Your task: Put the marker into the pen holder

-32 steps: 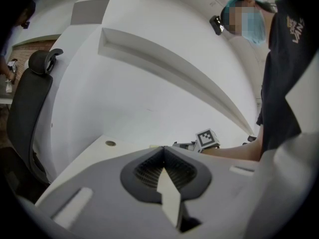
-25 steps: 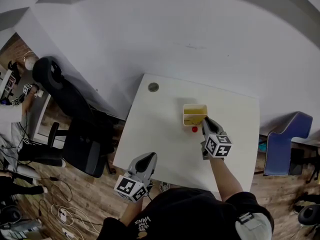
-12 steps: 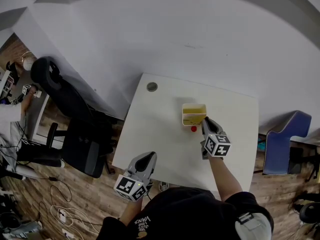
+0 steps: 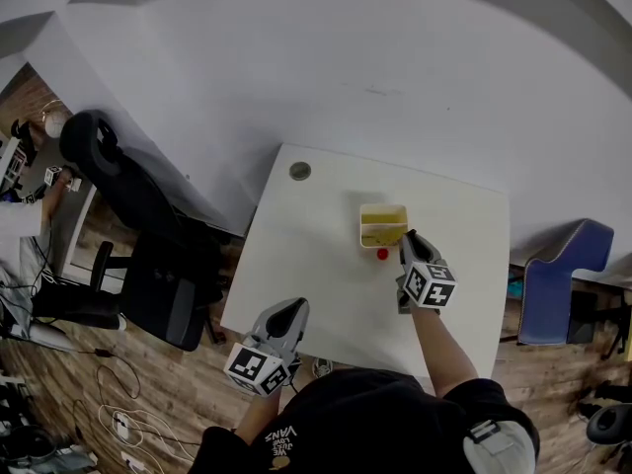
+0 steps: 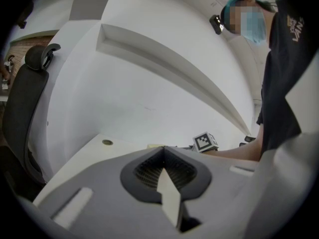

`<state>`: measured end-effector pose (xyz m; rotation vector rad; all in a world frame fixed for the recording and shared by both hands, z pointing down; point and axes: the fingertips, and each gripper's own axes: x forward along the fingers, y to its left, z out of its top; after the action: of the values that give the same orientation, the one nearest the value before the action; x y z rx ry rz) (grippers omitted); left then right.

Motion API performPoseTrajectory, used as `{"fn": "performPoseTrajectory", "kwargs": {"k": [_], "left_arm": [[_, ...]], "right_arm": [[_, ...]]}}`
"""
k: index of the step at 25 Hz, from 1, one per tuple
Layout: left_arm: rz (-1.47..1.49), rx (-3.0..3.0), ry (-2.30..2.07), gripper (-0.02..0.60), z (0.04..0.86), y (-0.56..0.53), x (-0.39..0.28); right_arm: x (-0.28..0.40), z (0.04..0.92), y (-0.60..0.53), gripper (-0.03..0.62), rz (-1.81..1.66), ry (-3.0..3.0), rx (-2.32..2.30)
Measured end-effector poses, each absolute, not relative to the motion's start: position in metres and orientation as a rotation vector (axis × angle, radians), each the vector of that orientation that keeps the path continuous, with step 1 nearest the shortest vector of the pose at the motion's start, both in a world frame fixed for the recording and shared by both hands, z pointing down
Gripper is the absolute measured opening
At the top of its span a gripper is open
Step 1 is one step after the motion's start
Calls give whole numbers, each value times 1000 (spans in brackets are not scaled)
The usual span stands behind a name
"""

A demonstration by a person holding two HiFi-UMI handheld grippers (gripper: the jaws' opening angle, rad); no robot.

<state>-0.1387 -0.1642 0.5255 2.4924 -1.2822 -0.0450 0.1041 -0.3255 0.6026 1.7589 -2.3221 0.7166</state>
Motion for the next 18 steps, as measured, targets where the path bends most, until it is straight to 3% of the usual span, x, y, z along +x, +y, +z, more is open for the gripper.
{"fn": "performPoseTrajectory", "kwargs": {"k": [18], "left_arm": [[-54, 2522, -1257, 52, 523, -165, -138]], "right_arm": [[109, 605, -315, 84, 787, -2305, 1811]]}}
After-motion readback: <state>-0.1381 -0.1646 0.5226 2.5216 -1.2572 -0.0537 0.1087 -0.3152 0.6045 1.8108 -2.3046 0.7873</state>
